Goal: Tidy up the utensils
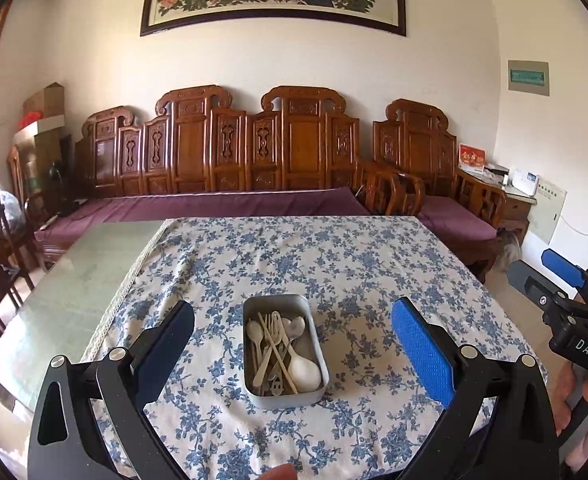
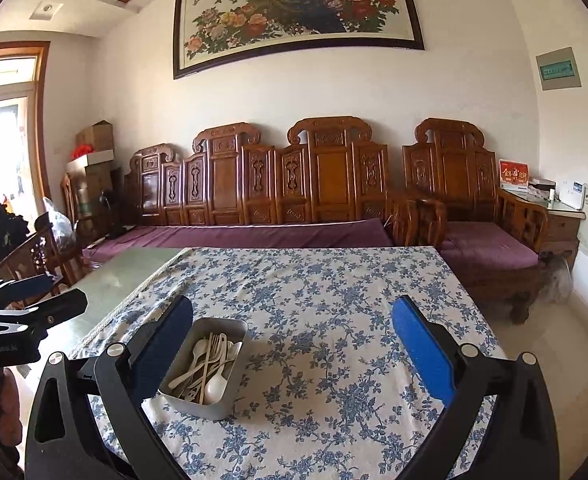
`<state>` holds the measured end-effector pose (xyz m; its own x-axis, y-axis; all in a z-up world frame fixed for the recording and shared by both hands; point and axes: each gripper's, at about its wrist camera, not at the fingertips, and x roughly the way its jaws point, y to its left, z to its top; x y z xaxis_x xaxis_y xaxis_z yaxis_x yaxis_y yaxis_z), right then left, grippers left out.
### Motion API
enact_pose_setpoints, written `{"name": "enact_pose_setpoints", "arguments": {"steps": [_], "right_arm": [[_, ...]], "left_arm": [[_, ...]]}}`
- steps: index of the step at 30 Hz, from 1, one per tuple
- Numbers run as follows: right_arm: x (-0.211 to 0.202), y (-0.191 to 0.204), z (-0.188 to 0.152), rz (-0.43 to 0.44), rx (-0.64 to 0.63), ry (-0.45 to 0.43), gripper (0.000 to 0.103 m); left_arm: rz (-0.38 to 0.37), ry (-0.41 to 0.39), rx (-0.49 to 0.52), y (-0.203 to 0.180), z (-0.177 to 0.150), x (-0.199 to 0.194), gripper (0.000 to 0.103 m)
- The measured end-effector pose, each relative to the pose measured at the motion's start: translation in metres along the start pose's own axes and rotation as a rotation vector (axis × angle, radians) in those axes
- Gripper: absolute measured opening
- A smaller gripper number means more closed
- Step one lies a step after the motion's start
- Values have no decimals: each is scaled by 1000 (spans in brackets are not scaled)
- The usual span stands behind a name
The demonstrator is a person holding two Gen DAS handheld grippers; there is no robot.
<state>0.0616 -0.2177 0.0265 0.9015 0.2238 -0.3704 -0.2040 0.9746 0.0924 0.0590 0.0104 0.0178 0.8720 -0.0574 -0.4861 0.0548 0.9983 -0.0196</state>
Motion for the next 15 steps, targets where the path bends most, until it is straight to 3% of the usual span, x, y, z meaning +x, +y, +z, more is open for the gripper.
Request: {"name": "enact_pose_setpoints", "arguments": {"steps": [15], "right_arm": [[-4,2,-1,0,-7,-4,100]], "left_arm": [[13,-9,13,-2,-4,-2,95]]}}
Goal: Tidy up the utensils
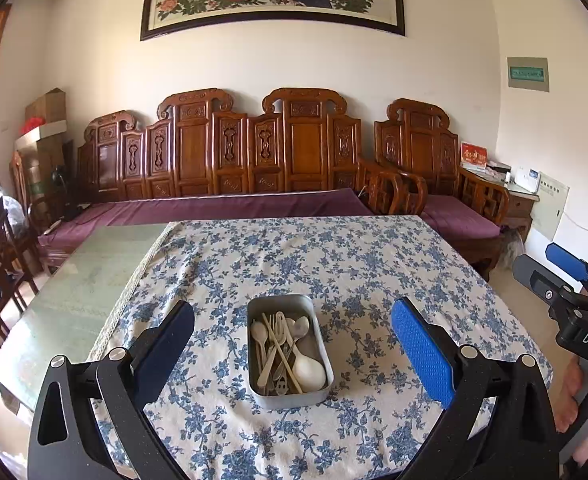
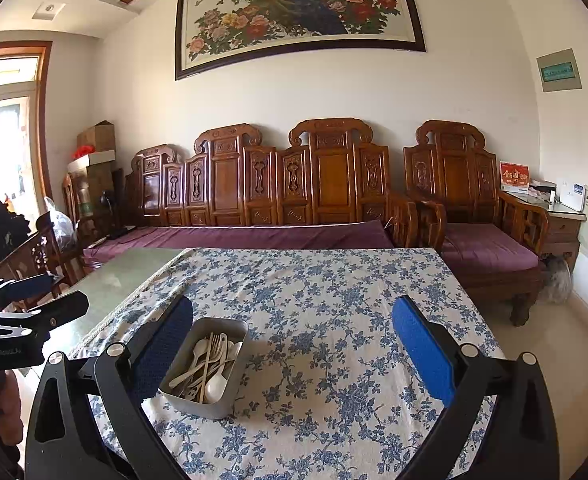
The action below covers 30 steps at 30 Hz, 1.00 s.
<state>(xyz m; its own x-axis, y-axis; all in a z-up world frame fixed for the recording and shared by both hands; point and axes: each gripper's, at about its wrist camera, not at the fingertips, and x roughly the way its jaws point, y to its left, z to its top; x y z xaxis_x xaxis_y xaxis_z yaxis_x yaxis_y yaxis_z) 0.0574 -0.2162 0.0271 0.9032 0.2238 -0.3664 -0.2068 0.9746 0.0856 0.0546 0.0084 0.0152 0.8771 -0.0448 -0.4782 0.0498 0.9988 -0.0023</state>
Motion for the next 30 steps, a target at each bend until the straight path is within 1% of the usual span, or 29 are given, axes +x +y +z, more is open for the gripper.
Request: {"name": "enact_pose_setpoints", "arguments": {"steps": [30], "right_arm": [[1,6,3,7,1,3,100]], "left_arm": [[8,-9,2,-1,3,-6,95]]}}
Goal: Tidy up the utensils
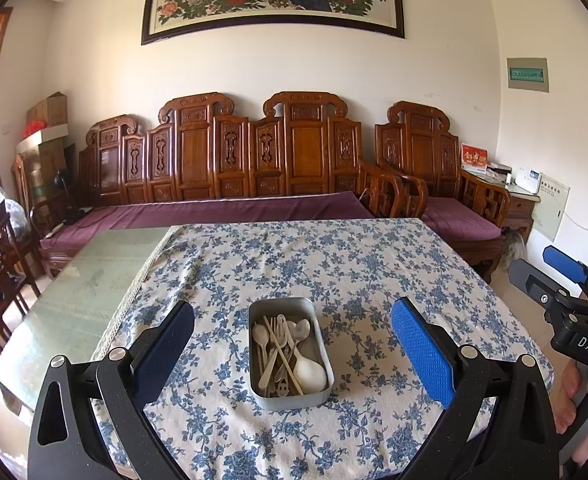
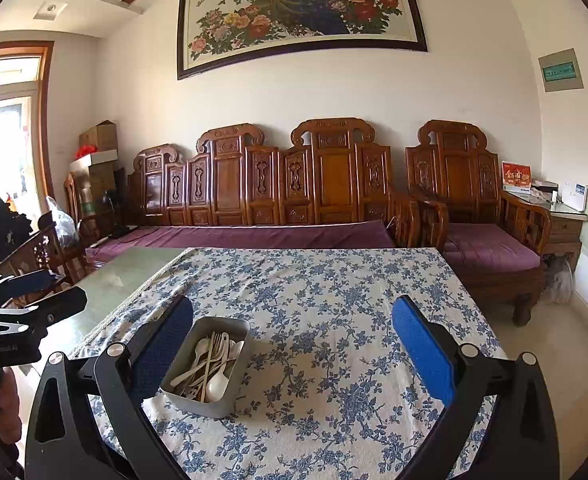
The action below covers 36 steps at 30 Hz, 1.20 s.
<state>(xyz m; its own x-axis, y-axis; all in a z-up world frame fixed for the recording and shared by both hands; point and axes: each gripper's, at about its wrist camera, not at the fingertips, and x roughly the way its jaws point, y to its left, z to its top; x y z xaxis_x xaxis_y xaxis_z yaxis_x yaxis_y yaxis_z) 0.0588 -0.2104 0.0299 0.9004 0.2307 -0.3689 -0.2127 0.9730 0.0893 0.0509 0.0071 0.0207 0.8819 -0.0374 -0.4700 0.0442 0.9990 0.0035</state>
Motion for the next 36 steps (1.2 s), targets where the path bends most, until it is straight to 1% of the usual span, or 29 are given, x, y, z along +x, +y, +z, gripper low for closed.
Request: {"name": "enact_pose_setpoints", "arguments": {"steps": [36], "right_arm": [[0,-3,2,-1,0,-3,100]], "left_arm": [[-1,-8,4,-2,2,-4,95]]}}
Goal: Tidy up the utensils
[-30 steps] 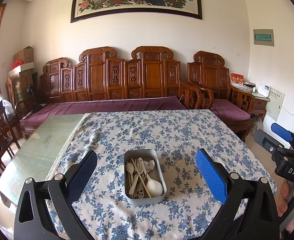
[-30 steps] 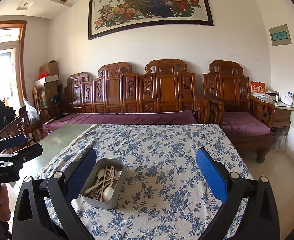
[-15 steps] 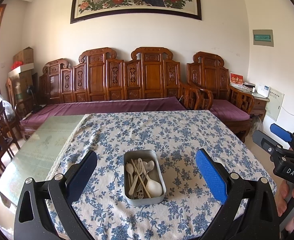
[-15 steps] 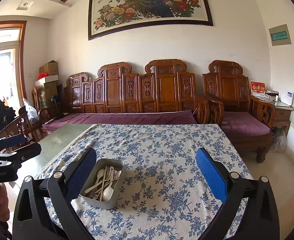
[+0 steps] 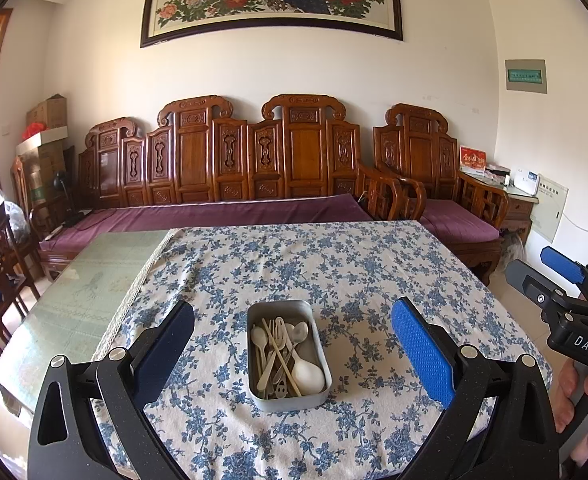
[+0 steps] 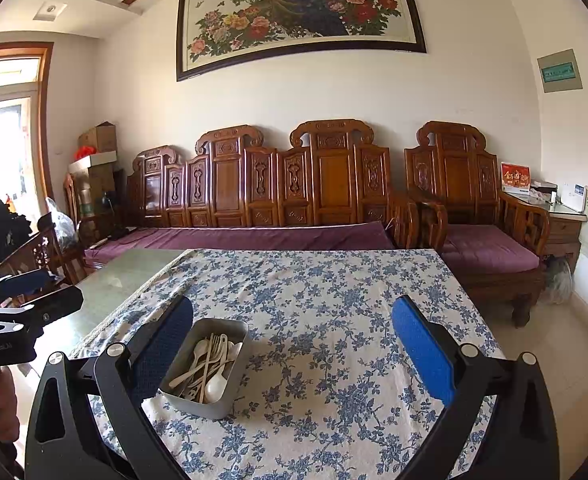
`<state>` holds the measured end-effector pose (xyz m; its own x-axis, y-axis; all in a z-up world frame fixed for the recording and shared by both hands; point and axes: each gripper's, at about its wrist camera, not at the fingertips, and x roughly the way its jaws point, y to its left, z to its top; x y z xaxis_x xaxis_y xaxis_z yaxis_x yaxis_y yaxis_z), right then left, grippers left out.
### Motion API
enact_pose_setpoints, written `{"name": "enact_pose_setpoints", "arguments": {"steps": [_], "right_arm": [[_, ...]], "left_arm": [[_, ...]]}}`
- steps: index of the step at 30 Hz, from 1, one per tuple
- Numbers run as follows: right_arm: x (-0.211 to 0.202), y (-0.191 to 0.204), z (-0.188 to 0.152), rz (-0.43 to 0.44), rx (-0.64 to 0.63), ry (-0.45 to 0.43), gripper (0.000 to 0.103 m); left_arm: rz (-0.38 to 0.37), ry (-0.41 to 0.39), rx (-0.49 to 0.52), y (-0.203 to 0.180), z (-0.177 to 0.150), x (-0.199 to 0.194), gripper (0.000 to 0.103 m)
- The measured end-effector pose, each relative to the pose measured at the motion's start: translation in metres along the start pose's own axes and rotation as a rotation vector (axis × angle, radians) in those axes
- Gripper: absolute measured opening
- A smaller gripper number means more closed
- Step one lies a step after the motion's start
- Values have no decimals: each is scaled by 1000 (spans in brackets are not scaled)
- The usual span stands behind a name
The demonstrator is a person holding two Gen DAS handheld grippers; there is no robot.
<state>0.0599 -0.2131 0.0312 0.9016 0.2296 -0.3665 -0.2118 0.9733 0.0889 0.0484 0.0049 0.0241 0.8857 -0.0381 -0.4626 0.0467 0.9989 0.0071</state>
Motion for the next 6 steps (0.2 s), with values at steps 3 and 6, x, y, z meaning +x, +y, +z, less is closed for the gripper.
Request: {"name": "enact_pose_setpoints", "arguments": {"steps": [3,6], "right_arm": [[0,-1,0,-1,1,-1,100],[0,-1,0,-1,0,-2,100]], "left_arm": [[-2,1,-4,0,0,0,95],[-3,-1,-6,0,1,-1,95]]}}
